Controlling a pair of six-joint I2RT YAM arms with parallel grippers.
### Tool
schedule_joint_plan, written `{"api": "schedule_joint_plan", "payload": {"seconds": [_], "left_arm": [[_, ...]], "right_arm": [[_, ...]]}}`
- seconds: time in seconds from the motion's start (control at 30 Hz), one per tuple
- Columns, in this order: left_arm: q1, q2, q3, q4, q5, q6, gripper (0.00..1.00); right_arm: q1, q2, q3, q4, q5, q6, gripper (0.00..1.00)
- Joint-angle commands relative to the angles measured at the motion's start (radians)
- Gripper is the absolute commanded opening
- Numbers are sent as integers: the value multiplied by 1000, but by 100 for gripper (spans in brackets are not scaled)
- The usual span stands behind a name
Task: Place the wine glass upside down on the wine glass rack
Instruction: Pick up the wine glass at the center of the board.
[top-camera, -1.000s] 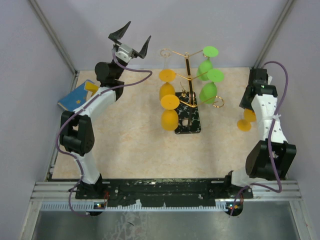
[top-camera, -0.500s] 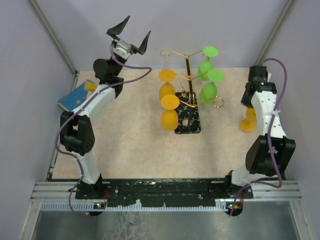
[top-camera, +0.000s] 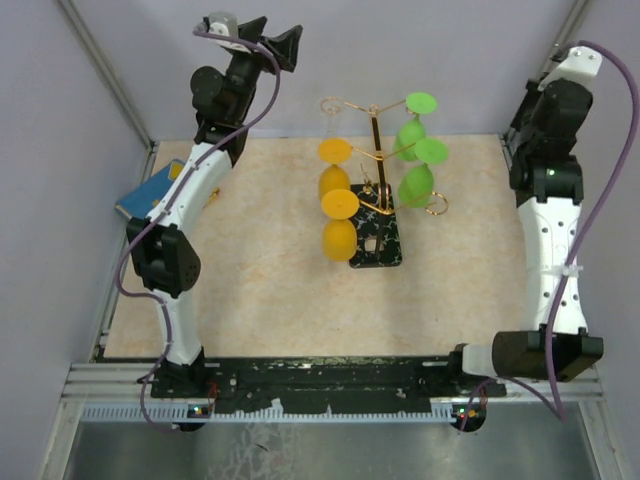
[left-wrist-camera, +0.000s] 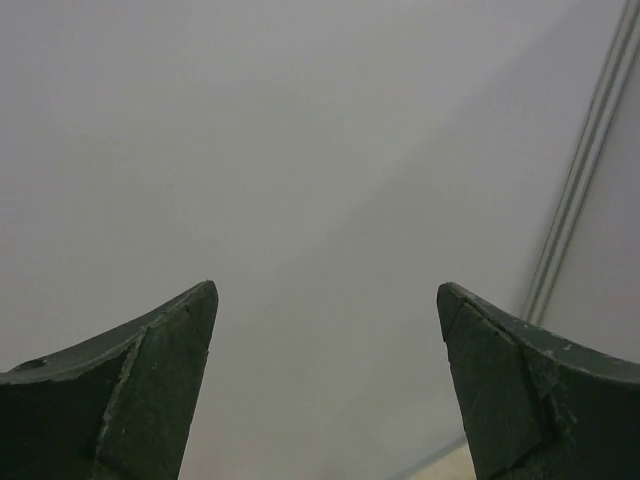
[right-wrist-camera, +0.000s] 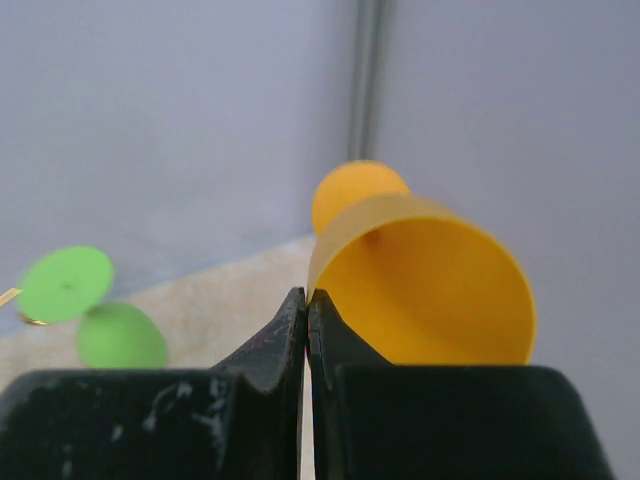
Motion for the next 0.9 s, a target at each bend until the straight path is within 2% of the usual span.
{"api": "schedule_joint_plan", "payload": {"seconds": [0.0,0.1,0.2,0.3,0.43,0.73,0.87], "left_arm": [[-2,-17,75,-233,-143,-246,94],[-2,-69,25,-249,-208,-396,90],[-1,-158,-115,-152,-282,-541,89],[-2,-243,-217,-96,-361,-609,89],[-1,-307,-303,-46,-424,-682,89],[-2,-314,-352,-5,-373,-927,85],[-2,-302,-356,6,-333,-1015,79]], "right_arm": [[119,-64,-145,523,-113,-105,0],[173,-48,-204,729,-204,-100,0],[258,-12,-243,925,-276,-157,0],[353,36,-259,1068,-309,-226,0],[445,107,-256,1206,-376,-230,0],[560,253,-266,1427,-464,-134,0],[598,303,-250,1484,-485,-111,0]]}}
